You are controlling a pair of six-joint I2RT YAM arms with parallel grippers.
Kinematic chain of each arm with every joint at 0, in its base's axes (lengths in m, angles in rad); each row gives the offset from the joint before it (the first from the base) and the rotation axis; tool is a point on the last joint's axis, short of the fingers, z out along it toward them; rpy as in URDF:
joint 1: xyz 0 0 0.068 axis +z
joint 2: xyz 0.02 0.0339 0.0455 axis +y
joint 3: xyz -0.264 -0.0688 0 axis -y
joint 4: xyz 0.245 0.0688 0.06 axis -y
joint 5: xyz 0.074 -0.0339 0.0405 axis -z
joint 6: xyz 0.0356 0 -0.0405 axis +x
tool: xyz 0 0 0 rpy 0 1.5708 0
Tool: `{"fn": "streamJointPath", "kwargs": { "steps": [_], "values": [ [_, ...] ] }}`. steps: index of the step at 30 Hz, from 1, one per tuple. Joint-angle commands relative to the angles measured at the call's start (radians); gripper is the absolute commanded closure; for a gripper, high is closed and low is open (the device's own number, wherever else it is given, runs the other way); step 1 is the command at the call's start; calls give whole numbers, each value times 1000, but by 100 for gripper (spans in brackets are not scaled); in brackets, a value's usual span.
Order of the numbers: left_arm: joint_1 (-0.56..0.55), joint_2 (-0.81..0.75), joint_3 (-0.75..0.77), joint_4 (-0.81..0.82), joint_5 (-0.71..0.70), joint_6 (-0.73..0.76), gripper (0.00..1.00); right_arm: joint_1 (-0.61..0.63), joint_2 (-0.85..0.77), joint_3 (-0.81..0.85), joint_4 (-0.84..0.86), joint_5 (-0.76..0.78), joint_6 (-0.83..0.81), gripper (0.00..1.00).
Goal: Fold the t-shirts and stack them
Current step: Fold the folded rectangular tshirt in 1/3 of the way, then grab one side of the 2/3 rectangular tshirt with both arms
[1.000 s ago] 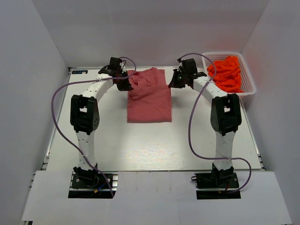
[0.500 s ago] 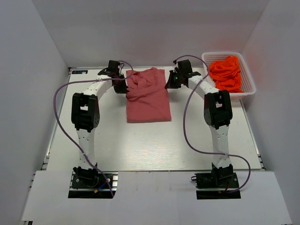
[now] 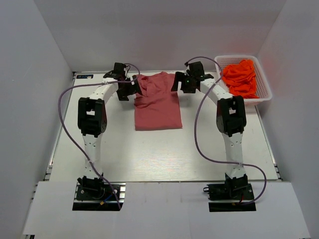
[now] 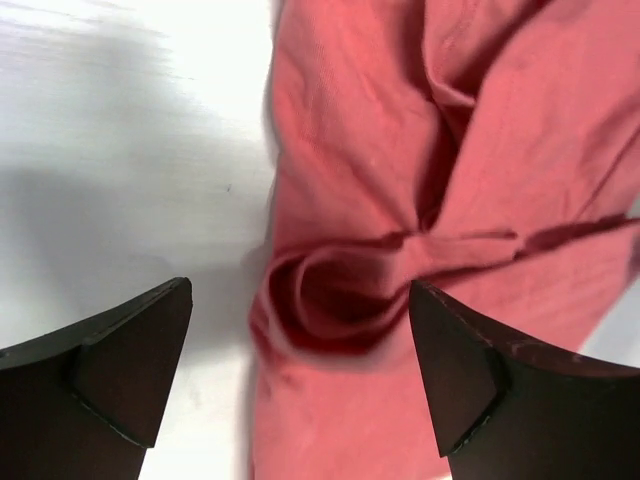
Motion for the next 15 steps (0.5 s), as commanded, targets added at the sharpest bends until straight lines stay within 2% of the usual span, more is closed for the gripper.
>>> {"fn": "streamJointPath", "kwargs": {
  "steps": [1, 2, 3, 4, 5, 6, 10, 13, 15],
  "values": [
    [13, -198, -66, -22, -11, -3, 0, 0, -178, -94, 31, 21, -29, 9],
    [13, -233, -154, -12, -11, -3, 0, -1, -207, -231, 45, 18, -20, 9],
    [13, -270, -204, -3, -11, -22, 0, 0, -312, -278, 57, 14, -15, 9],
    [1, -345, -256, 17, 7, -22, 0, 0, -348, -326, 88, -2, -8, 9],
    [1, -379, -363, 29, 7, -22, 0, 3, -414, -469, 112, -18, 1, 9],
    [-14, -411, -415, 41, 7, -37, 0, 8, -469, -516, 126, -29, 8, 9],
    [-34, -538, -720, 170, 136, -60, 0, 10, -610, -772, 183, -91, 55, 9],
    [-54, -568, -819, 213, 145, -91, 0, 19, -634, -875, 231, -132, 66, 9],
    [-65, -568, -841, 225, 145, -100, 5, 22, -608, -900, 226, -170, 78, 9]
  ]
}}
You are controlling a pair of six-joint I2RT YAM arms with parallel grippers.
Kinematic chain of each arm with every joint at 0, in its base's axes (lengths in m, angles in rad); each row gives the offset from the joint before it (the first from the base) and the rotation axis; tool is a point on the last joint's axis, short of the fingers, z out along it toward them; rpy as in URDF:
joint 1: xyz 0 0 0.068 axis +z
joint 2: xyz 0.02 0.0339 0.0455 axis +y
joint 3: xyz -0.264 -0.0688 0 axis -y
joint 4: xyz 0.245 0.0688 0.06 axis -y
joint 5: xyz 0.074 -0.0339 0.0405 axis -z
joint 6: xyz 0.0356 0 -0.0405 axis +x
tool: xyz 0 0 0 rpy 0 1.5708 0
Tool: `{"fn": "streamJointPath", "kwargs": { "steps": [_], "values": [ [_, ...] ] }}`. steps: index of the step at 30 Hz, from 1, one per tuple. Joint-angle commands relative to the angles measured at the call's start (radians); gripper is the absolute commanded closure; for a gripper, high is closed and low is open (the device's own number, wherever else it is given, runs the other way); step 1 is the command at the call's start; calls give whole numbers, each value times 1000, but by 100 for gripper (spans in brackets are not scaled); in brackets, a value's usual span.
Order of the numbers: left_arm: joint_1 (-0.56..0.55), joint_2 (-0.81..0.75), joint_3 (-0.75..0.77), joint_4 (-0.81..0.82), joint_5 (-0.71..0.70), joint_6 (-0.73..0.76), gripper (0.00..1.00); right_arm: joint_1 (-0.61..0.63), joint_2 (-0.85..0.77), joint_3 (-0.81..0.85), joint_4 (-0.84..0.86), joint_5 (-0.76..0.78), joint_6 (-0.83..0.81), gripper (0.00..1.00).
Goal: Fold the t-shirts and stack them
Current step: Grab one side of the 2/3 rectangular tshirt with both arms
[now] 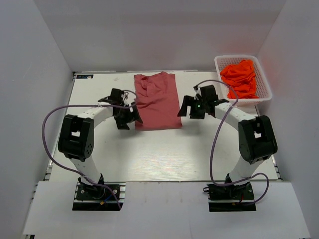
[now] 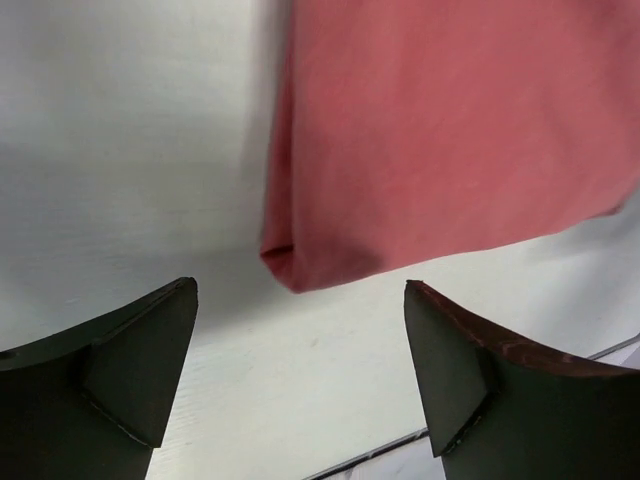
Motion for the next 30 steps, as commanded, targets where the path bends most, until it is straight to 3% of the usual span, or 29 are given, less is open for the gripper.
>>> {"fn": "streamJointPath", "kwargs": {
  "steps": [1, 5, 6, 8, 9, 12, 13, 16, 18, 19, 24, 30],
  "values": [
    [-27, -8, -38, 78, 40, -28, 7, 16, 34, -54, 62, -91, 30, 9],
    [-36, 15, -56, 118, 31, -28, 20, 31, 87, -88, 118, -103, 72, 9],
    [-36, 27, -56, 131, 31, -28, 30, 35, 93, -90, 124, -94, 76, 14],
    [-45, 64, -43, 131, 31, -28, 39, 35, 130, -93, 135, -84, 85, 18],
    [-46, 79, -24, 131, 31, -18, 49, 39, 137, -96, 152, -73, 88, 22],
    [-55, 116, -24, 131, 44, -18, 64, 36, 186, -94, 163, -86, 125, 42],
    [-55, 127, -24, 131, 44, -18, 76, 38, 191, -93, 169, -93, 133, 57],
    [-65, 100, -76, 131, 73, -18, 92, 42, 167, -149, 184, -80, 147, 81],
    [-65, 64, -125, 131, 73, -39, 95, 41, 115, -177, 190, -79, 154, 97],
    [-65, 41, -143, 131, 73, -39, 100, 44, 96, -203, 186, -83, 154, 100],
    [-93, -184, -236, 45, 124, -64, 100, 59, -126, -323, 91, -102, 131, 100],
    [-104, -418, -208, -187, 169, -64, 100, 70, -419, -292, -232, -102, 85, 100]
  ]
}}
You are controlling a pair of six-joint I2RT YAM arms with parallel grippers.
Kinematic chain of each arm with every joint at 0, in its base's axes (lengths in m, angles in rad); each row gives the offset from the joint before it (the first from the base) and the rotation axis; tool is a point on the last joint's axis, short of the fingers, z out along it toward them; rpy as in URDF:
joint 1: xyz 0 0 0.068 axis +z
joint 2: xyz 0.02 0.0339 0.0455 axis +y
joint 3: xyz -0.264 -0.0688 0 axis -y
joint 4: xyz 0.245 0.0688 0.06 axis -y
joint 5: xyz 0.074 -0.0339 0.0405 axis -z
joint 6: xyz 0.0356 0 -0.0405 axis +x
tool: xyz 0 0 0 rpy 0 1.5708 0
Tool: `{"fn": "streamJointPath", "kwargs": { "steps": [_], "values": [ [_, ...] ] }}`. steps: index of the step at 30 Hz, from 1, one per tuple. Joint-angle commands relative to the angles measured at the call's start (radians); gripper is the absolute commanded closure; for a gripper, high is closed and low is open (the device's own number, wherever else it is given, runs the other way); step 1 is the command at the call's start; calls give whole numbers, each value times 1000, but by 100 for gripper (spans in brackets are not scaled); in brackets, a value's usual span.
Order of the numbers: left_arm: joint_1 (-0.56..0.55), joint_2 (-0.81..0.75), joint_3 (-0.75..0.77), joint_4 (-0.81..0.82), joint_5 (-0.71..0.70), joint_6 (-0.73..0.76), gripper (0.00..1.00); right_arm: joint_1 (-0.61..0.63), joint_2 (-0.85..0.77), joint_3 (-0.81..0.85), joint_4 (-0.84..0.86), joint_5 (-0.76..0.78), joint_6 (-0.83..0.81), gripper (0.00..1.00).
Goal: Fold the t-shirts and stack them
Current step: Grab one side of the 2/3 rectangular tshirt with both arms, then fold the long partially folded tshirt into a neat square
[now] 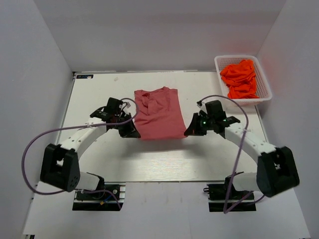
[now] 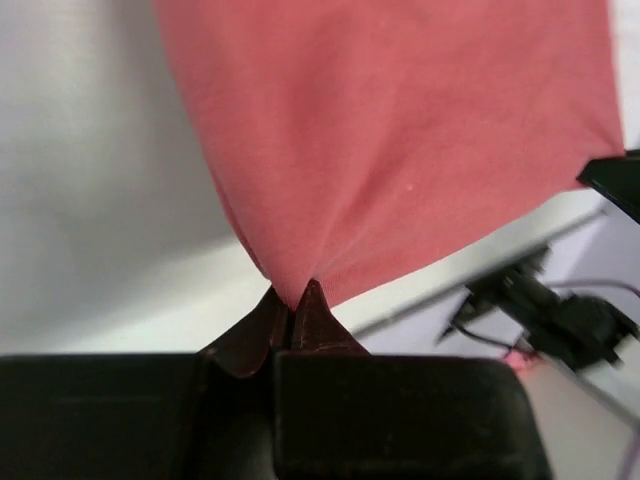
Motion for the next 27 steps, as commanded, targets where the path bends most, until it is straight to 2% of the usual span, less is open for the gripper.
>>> {"fn": "streamJointPath", "kwargs": {
  "steps": [1, 4, 8, 13, 19, 27],
  "values": [
    [1, -127, 66, -173, 59, 1, 100, 2, -130, 73, -213, -11, -36, 100],
    [1, -137, 135, -229, 69, 1, 100, -1, -169, 162, -284, -4, -27, 100],
    [23, -146, 252, -217, 43, -28, 100, -8, -115, 276, -301, 5, -10, 100],
    [32, -7, 408, -231, -72, -54, 100, -16, 12, 455, -300, 36, -6, 100],
    [69, 154, 540, -204, -72, -75, 100, -38, 192, 653, -296, 51, 16, 100],
    [136, 332, 703, -145, -72, -76, 100, -76, 367, 802, -255, 15, 37, 100]
  ]
}}
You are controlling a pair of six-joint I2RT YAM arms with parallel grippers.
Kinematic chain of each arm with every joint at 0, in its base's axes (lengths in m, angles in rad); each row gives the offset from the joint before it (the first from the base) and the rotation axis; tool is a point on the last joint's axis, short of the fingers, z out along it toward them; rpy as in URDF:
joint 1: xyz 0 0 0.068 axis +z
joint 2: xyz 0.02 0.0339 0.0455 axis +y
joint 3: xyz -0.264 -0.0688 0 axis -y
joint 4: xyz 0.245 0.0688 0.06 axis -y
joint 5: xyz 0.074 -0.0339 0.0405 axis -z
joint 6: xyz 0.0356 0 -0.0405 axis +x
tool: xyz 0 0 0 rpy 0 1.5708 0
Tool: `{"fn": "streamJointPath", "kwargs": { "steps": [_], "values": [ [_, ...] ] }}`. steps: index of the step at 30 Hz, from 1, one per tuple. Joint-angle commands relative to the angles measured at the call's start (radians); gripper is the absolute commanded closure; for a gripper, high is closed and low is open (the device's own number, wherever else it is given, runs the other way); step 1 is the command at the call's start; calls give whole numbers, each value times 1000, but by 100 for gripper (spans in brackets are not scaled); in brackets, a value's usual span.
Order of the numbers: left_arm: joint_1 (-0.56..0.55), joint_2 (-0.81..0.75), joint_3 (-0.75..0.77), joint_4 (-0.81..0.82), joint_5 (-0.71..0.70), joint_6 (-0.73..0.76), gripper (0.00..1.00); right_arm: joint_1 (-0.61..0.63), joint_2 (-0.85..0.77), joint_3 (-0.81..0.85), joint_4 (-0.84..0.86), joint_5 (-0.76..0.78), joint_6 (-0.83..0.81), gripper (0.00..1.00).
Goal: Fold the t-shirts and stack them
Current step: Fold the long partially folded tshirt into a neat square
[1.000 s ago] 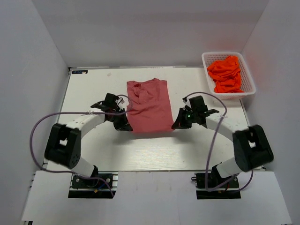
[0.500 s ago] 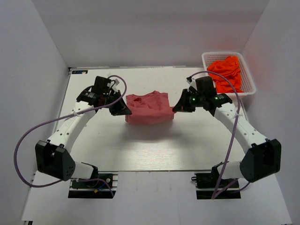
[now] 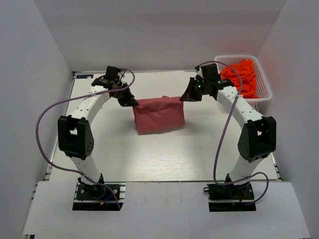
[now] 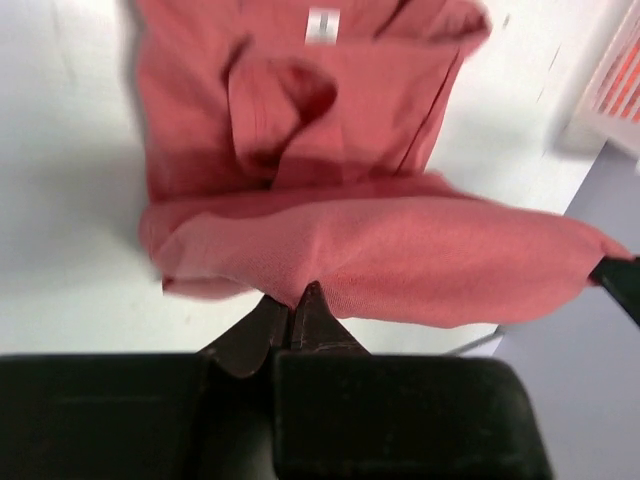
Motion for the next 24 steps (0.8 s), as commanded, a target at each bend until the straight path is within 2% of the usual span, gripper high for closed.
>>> {"fn": "streamJointPath", "kwargs": {
  "steps": [1, 10, 13, 16, 19, 20, 21, 22, 23, 24],
  "values": [
    [29, 24, 112, 48, -3, 4, 100, -24, 35, 94, 36, -19, 11, 100],
    [56, 214, 275, 59, 35, 15, 100, -57, 173, 215, 54, -71, 11, 100],
    [76, 264, 320, 68, 35, 15, 100, -63, 228, 239, 97, -84, 13, 100],
    [76, 336, 370, 149, 26, 26, 100, -74, 291, 257, 169, -58, 28, 100],
    [85, 455, 497, 214, 14, 36, 97, -86, 448, 313, 271, -12, 45, 100],
    [85, 489, 537, 214, 14, 36, 91, -87, 478, 340, 274, -9, 43, 91],
    [85, 552, 575, 194, 14, 36, 51, -93, 505, 399, 281, -15, 40, 66],
    [85, 573, 612, 179, 23, 36, 16, -93, 583, 474, 266, -25, 31, 10],
    [85, 587, 683, 148, 23, 46, 0, -95, 604, 551, 248, -56, 31, 9],
    [85, 587, 706, 137, 23, 56, 0, -95, 613, 582, 201, -61, 29, 9]
  ]
}}
